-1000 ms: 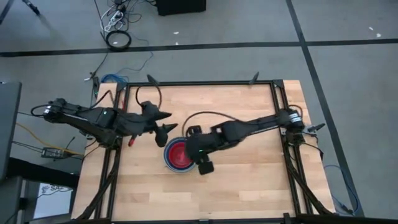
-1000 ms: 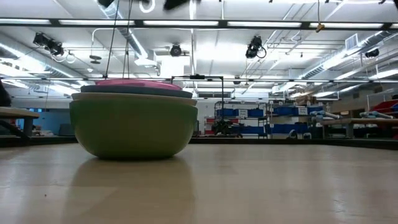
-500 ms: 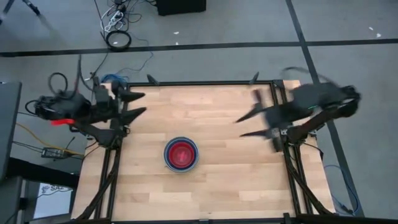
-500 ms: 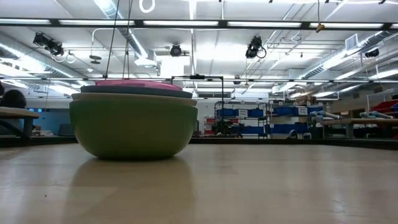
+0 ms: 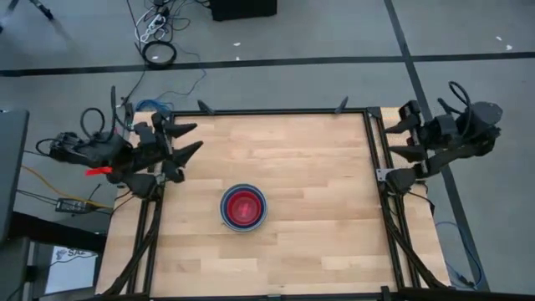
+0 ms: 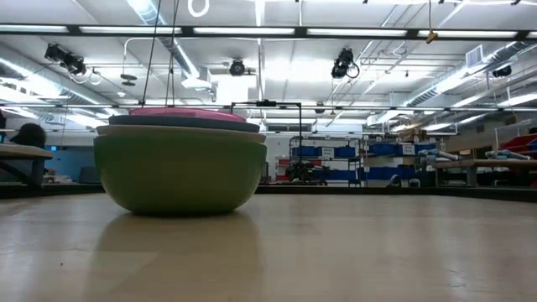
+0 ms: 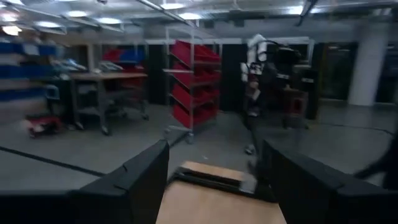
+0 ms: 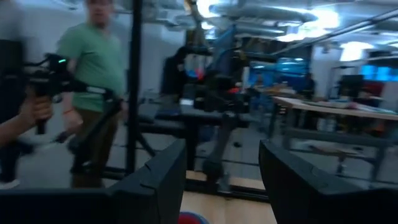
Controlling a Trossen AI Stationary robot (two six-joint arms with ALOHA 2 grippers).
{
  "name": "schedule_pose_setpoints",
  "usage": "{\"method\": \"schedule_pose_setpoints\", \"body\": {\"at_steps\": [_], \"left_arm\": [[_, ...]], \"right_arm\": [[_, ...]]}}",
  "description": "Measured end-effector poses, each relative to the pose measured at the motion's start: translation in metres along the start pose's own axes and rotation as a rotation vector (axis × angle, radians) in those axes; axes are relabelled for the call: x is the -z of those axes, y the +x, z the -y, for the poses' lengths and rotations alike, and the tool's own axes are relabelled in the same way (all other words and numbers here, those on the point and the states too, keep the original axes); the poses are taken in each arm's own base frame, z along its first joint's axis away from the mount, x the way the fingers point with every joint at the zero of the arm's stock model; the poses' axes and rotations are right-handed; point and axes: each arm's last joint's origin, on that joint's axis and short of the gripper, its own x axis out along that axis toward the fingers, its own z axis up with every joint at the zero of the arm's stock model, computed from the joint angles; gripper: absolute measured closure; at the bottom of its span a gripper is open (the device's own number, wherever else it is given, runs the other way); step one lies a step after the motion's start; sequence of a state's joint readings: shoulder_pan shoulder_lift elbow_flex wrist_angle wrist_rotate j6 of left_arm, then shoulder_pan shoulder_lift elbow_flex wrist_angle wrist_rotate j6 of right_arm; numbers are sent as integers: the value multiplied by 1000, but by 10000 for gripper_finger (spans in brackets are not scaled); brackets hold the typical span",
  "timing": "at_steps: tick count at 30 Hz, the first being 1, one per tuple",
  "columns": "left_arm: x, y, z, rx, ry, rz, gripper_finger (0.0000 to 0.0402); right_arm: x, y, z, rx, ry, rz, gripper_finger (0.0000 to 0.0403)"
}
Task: Nest bowls inside each other
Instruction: Return to Home Position
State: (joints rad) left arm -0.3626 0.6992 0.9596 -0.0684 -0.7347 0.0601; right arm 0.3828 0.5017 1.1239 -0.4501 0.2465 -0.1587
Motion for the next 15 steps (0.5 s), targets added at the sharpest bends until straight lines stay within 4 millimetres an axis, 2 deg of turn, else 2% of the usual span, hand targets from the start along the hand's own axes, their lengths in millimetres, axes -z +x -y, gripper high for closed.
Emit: {"method": "schedule_pose_setpoints", "body": {"at_steps": [3,7,15], "left_arm": [[15,3,-6,-26,30,10,135],[36,5,-20,-77,68,-12,135],[60,-11,-40,-118,75,-3,135]], "right_arm": [[8,-11,3,59,1,10,216],[9,-16,5,89,-11,16,217],[16,-17,5,102,-37,-57,217]]}}
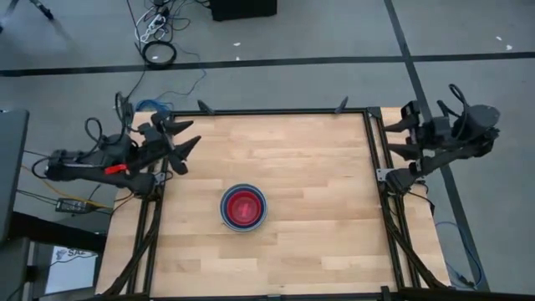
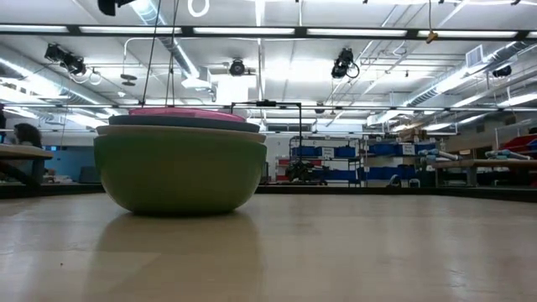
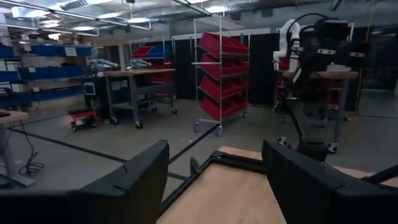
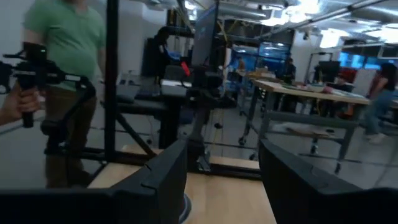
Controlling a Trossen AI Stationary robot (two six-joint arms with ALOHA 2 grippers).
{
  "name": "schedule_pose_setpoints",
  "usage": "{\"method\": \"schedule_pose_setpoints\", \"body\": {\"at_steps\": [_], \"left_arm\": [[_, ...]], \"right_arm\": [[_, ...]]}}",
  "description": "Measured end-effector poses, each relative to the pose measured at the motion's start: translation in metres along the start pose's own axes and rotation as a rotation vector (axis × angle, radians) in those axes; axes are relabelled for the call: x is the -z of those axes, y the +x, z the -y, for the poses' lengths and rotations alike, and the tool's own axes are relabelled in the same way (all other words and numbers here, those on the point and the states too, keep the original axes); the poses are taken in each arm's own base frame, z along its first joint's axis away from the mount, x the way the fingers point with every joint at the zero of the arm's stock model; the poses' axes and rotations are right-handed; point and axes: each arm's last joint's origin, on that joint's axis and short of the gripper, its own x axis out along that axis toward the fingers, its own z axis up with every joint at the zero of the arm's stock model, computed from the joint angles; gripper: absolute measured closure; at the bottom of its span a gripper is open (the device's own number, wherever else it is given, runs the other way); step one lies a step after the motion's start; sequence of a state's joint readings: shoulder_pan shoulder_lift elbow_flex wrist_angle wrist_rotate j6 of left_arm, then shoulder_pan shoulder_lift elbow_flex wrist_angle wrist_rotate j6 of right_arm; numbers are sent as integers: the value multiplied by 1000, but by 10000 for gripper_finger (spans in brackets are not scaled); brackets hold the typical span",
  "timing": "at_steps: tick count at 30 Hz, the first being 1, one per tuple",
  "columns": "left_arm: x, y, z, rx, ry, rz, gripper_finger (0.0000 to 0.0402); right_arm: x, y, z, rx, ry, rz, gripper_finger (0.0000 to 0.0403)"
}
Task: Nest bowls inside each other
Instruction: Return to Home Position
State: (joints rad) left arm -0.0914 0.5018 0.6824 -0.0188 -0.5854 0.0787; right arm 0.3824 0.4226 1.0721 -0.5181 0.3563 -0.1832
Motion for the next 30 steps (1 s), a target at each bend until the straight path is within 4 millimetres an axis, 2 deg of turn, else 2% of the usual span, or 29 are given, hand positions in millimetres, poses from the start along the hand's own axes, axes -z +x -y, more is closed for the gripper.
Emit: {"method": "schedule_pose_setpoints", "body": {"at_steps": [7,11,16,23,27,30], "left_arm": [[14,-21,-13,1,-33,35,135],[28,-27,-14,54,-51,33,135],[52,-27,-11,93,-80,-3,135],[83,-22,-5,95,-103,31,135],[94,-21,-3,95,-96,20,135],[95,-21,-3,95,-91,19,135]], "right_arm": [[20,-9,1,30,18,-4,217],[43,-18,0,41,51,42,216],[78,-20,-6,62,75,98,216],[115,-1,-19,87,77,115,216],[129,10,-23,151,66,106,215],[133,15,-23,180,50,93,217]]}}
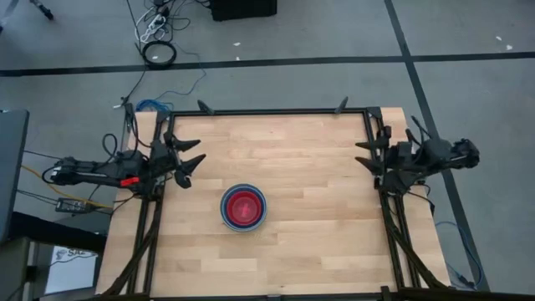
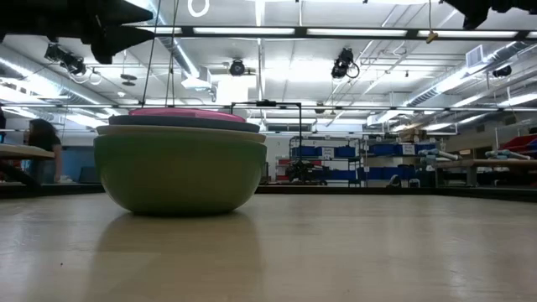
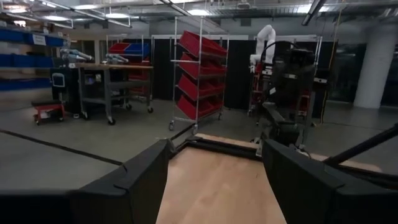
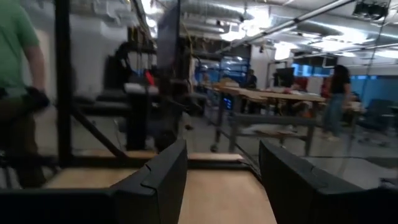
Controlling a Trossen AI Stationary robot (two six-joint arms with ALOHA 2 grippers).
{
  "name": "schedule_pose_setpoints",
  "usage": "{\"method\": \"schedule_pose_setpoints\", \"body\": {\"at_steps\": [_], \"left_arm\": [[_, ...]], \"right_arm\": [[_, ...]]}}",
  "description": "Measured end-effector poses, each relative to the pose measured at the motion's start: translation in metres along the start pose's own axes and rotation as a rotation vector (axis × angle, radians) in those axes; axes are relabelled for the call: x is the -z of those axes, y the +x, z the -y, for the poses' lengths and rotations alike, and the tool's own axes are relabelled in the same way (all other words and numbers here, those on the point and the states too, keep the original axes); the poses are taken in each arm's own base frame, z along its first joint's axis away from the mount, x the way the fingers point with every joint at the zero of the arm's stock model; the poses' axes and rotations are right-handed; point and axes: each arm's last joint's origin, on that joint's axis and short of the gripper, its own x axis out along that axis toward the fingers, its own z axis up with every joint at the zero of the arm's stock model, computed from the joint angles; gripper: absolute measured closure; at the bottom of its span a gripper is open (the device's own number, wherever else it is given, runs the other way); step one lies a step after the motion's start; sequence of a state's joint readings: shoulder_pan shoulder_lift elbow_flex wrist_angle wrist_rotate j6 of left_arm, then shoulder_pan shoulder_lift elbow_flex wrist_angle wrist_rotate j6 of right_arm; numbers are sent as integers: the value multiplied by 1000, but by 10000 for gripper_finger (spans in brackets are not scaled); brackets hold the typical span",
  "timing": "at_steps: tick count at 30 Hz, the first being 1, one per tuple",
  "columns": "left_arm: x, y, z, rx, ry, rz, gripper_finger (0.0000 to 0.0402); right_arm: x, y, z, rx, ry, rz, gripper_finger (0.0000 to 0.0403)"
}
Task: Nest bowls inside each other
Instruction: Return to Home Position
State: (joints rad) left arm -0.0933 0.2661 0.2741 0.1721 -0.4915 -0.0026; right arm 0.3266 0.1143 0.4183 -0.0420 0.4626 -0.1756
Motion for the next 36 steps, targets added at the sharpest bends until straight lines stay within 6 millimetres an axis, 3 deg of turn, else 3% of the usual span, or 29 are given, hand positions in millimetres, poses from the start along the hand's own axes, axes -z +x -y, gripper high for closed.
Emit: {"method": "schedule_pose_setpoints", "body": {"at_steps": [9,18,29,36], "left_arm": [[6,0,0,4,104,-56,135],[11,0,1,41,72,-85,135],[72,-4,-1,41,43,-53,135],[76,-4,-1,42,46,-89,135]], "right_arm": [[15,4,3,69,-55,-115,216],[78,15,0,95,3,-115,215],[118,15,13,102,8,-195,217],[131,13,15,114,12,-271,217]]}}
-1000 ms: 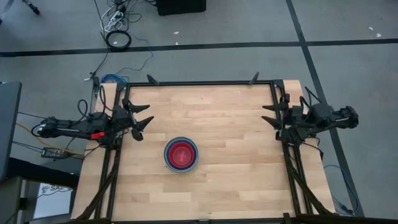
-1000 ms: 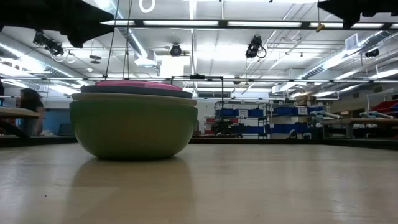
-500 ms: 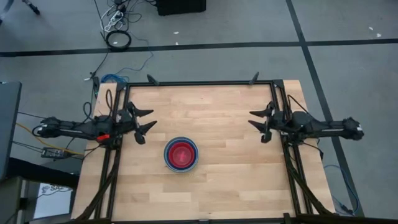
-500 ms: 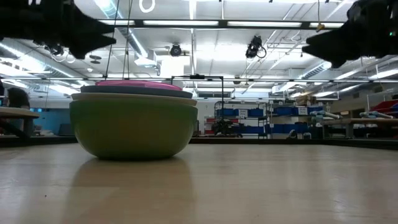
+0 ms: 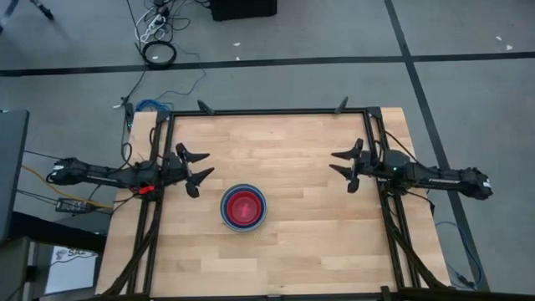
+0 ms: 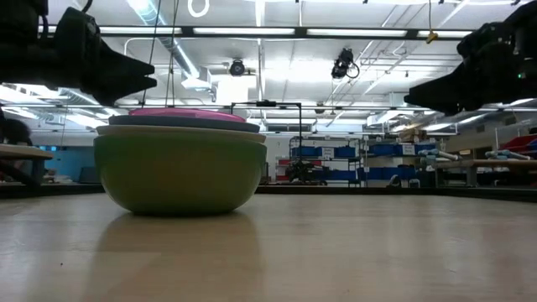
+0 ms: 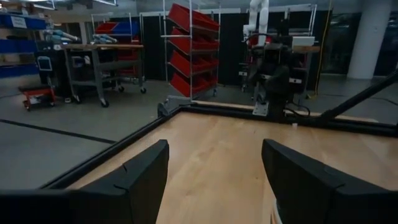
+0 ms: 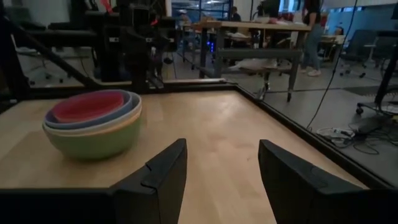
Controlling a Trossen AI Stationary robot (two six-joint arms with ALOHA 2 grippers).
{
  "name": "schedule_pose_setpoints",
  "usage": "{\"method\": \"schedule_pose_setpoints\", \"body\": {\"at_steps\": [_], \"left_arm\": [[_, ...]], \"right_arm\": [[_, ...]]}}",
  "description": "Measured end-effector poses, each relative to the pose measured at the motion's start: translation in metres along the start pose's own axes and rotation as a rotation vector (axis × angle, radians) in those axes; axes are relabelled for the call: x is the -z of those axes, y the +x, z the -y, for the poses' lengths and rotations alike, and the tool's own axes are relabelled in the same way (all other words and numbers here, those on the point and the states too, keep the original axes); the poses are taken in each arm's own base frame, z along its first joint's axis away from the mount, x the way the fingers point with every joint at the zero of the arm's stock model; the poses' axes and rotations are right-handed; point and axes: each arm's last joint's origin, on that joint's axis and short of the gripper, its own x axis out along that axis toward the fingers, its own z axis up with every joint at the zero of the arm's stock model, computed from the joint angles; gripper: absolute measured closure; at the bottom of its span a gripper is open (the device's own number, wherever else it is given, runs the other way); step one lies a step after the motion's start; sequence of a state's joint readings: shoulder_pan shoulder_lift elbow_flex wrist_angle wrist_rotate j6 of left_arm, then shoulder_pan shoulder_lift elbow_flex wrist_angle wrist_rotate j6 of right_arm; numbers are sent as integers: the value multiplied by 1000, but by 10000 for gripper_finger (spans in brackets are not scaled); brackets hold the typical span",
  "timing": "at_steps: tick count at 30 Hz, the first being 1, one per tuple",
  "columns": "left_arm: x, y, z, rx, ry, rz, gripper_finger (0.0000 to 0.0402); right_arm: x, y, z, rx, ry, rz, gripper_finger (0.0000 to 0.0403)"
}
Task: Nest bowls inside each other
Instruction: Return to Home Position
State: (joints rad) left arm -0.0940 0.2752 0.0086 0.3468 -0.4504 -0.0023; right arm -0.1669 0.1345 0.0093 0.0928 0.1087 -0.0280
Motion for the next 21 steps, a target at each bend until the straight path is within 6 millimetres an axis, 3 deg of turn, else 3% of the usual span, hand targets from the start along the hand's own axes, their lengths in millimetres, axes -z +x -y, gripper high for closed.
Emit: {"method": "schedule_pose_setpoints", "body": {"at_steps": [21], "left_arm": [[1,0,0,0,-6,-7,135]], "right_arm": [[0,0,0,1,52,3,217]]}}
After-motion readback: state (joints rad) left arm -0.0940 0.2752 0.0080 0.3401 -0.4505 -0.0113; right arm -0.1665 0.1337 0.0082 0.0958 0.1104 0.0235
